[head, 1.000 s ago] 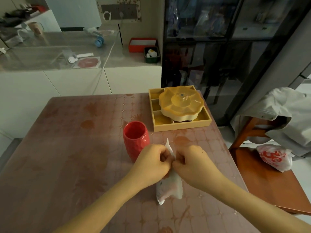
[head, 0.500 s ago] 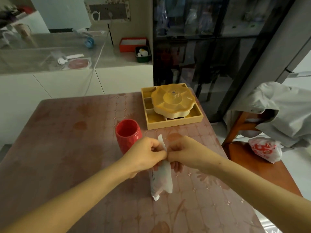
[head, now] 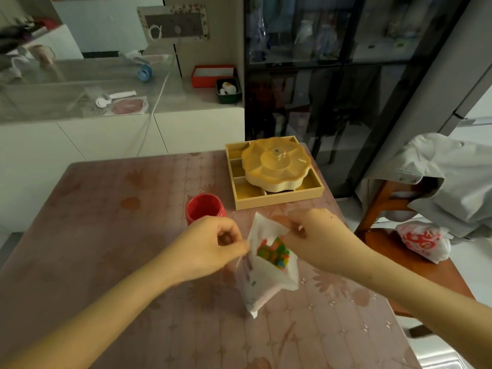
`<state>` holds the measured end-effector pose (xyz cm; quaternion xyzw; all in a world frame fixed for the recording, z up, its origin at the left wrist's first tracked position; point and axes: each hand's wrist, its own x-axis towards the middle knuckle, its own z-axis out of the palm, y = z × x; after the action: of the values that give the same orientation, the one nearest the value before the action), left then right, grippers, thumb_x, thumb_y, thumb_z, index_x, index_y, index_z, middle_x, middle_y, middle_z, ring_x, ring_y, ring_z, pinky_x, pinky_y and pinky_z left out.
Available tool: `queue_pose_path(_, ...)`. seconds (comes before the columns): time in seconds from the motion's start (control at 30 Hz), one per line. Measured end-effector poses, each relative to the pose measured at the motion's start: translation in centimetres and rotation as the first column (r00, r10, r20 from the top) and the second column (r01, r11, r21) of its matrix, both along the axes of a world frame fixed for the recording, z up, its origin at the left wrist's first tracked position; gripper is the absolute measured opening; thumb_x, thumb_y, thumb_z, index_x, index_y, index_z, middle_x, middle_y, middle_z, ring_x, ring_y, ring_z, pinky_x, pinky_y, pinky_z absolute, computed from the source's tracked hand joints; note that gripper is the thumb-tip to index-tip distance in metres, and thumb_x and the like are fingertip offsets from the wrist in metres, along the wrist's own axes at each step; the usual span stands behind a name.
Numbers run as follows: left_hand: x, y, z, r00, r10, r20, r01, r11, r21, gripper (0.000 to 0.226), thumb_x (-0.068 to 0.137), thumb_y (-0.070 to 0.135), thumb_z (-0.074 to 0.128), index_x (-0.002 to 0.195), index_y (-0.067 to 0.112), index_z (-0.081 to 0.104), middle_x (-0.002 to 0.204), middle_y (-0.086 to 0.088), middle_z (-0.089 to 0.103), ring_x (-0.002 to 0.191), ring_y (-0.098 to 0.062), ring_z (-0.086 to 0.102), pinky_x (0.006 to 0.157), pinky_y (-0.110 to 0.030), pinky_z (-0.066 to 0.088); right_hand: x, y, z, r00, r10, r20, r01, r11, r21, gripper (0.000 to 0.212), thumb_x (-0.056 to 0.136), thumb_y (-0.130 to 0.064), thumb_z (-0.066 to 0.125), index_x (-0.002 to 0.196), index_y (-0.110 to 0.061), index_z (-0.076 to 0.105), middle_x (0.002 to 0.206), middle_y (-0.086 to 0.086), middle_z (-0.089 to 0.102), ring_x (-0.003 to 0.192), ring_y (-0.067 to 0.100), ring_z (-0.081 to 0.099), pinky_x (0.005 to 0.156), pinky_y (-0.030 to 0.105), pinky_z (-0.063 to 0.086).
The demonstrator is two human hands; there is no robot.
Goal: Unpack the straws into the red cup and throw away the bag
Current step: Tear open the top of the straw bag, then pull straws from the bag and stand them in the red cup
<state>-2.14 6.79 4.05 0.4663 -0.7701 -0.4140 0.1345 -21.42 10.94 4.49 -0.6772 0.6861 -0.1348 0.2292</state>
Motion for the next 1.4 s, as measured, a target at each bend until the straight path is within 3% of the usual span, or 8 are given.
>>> queue_pose_path(0.1,0.9,-0.3,-0.7,0.992,-0.007,-0.125,0.014,0.998,0.053,0.070,0.052,0.072,0.067,0.113,0.045,0.045,0.119,0.017,0.053,0.110,-0.001,0.051,0.093,-0.030,0.047,-0.7,-0.3,2.2,0.996,-0.037,0.079,0.036,0.999,0.012,0.026,0.089,-0.018,0.056,0.064,-0.022,0.051,0.063,-0.006,0.053,0.058,0.006,0.051,0.058,0.015,0.044)
queue_pose_path(0.23,-2.2,1.8,-1.5,0.958,-0.110,-0.265,0.122,0.992,0.026,0.131,0.044,0.052,0.085,0.132,0.058,-0.011,0.134,0.046,0.014,0.130,0.013,0.018,0.111,-0.033,0.025,-1.6,0.2,5.6,0.983,-0.058,0.174,0.058,0.998,0.003,0.027,0.088,-0.016,0.057,0.062,-0.021,0.051,0.059,-0.008,0.054,0.057,0.005,0.056,0.058,0.017,0.047)
queue_pose_path(0.47,-8.1,1.1,-1.2,0.822,-0.107,-0.559,0.031,0.989,-0.143,0.112,0.061,0.013,0.084,0.139,0.042,0.010,0.126,0.042,0.038,0.121,0.007,0.042,0.092,-0.014,0.042,-4.9,-0.4,9.5,0.905,-0.098,0.413,0.097,0.995,0.023,0.028,0.084,-0.009,0.056,0.057,-0.009,0.050,0.067,0.018,0.050,0.066,0.027,0.056,0.073,0.043,0.056)
queue_pose_path(0.77,-5.8,1.6,6.5,0.904,-0.109,-0.413,-0.096,0.891,-0.445,0.067,0.064,0.026,0.082,0.120,0.040,0.050,0.104,0.026,0.063,0.093,0.004,0.060,0.071,-0.008,0.046,-6.2,1.8,11.3,0.916,-0.037,0.399,0.181,0.927,-0.329,0.011,0.088,-0.014,0.060,0.081,-0.013,0.068,0.071,-0.006,0.072,0.063,0.000,0.068,0.059,0.011,0.053)
queue_pose_path(0.93,-3.5,-1.2,8.8,0.987,0.000,0.159,0.135,0.529,-0.838,0.075,0.058,0.032,0.073,0.128,0.024,0.047,0.104,0.008,0.068,0.085,-0.007,0.062,0.068,-0.019,0.049,-4.7,-2.0,7.6,0.612,-0.070,0.788,0.277,0.952,-0.131,0.003,0.086,-0.005,0.063,0.085,-0.003,0.065,0.081,0.007,0.075,0.073,0.020,0.073,0.064,0.031,0.060)
queue_pose_path(1.17,1.0,-5.0,7.1,0.570,0.218,0.793,0.688,0.402,-0.605,0.105,0.038,0.001,0.075,0.133,0.011,0.034,0.085,-0.001,0.064,0.064,-0.020,0.056,0.058,-0.031,0.048,1.3,-7.1,-0.7,-0.161,-0.541,0.826,-0.114,0.841,0.529,0.041,0.100,-0.031,0.038,0.111,0.000,0.061,0.116,0.022,0.066,0.104,0.036,0.063,0.091,0.047,0.050)
queue_pose_path(1.3,2.3,-5.0,7.7,0.221,0.311,0.924,0.886,0.333,-0.324,0.095,0.059,0.005,0.071,0.142,0.012,0.026,0.096,-0.007,0.061,0.074,-0.025,0.055,0.068,-0.035,0.042,5.4,-8.6,-2.7,-0.297,-0.724,0.623,-0.381,0.688,0.618,0.052,0.097,-0.040,0.037,0.123,0.002,0.052,0.128,0.025,0.056,0.117,0.042,0.052,0.097,0.053,0.040)
queue_pose_path(1.4,3.0,-5.5,7.4,0.160,0.177,0.971,0.900,0.377,-0.217,0.089,0.082,0.004,0.054,0.144,0.016,-0.010,0.118,-0.013,0.046,0.095,-0.030,0.046,0.082,-0.039,0.033,8.1,-9.2,-3.2,-0.322,-0.754,0.573,-0.450,0.654,0.608,0.050,0.095,-0.036,0.044,0.124,0.003,0.053,0.128,0.025,0.056,0.119,0.043,0.052,0.088,0.056,0.043)
